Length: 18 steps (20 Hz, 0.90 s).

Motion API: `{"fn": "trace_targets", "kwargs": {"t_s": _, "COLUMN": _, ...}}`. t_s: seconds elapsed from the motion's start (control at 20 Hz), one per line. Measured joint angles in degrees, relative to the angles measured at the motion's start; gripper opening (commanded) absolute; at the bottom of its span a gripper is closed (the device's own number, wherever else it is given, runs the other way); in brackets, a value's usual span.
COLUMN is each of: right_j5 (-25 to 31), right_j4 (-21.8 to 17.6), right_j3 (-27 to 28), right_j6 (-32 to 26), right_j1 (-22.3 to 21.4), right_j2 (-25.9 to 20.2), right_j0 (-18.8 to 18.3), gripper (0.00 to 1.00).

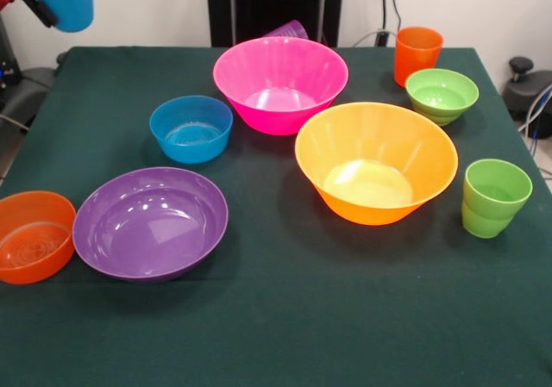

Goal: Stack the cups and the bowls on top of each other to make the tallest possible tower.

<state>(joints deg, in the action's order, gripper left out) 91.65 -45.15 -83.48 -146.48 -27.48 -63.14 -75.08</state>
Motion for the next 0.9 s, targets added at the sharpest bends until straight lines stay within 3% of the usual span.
{"fn": "trace_targets", "kwargs": {"t_s": 0.25, "right_j5": -2.9, "right_j4": 0.79, "right_j3": -1.34, "right_j6": 0.43, "right_j1": -0.01, "right_j2": 0.0, "right_j0": -0.24, "gripper": 0.0}}
{"fn": "trace_targets", "kwargs": {"t_s": 0.9, "right_j5": -17.82, "right_j4": 1.59, "right_j3": -7.36, "right_j6": 5.12, "right_j1": -0.04, "right_j2": 0.01, "right_j0": -1.4, "gripper": 0.0}}
